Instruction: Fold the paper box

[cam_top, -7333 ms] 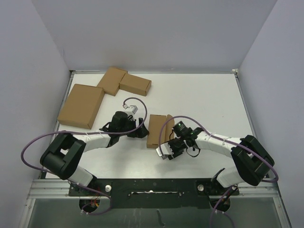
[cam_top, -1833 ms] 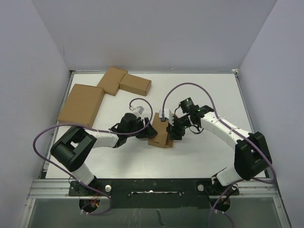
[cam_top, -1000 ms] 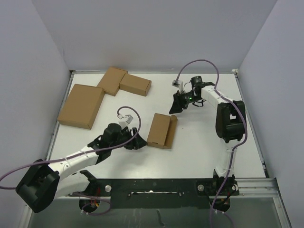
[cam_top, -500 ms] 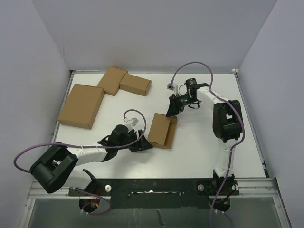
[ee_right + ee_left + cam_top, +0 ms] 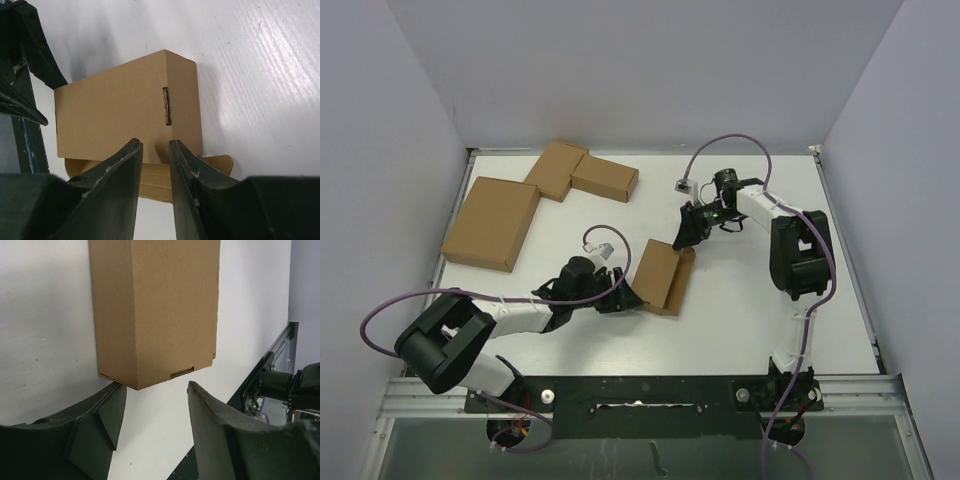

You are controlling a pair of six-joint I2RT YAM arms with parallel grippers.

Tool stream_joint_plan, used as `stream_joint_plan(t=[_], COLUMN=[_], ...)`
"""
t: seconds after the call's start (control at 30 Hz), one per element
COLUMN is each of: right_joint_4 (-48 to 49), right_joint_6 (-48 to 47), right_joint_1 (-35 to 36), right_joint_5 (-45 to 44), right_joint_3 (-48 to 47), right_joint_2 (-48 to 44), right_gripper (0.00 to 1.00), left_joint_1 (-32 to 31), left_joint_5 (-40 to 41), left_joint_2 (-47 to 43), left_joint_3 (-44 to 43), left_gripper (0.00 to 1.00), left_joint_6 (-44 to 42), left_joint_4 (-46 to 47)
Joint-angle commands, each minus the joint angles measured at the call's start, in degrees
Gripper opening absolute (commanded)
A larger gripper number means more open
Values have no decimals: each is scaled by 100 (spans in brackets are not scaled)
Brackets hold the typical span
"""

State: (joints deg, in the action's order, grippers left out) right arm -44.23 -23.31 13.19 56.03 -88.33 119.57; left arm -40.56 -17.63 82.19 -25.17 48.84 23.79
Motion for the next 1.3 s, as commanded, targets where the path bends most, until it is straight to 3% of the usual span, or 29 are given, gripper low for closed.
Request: stream_joint_plan(t=[0.0, 0.77, 1.27], right_joint_4=[-341, -1122, -1543], right_joint_6=[-203, -1360, -2287], right_joint_1=[17, -39, 394], right_joint_5=[28, -232, 1], right_joint_3=[301, 1718, 1864], right_joint_2=[-348, -1565, -1968], right_gripper=[30, 30, 32], left_joint_1=[164, 1032, 1326], left_joint_5=[178, -272, -1345], left_joint_2=[101, 1055, 2565], left_joint_3=[-383, -1615, -3397], left_gripper=[51, 50, 51], left_joint_6=[-223, -1081, -1702], left_joint_4=[159, -449, -742])
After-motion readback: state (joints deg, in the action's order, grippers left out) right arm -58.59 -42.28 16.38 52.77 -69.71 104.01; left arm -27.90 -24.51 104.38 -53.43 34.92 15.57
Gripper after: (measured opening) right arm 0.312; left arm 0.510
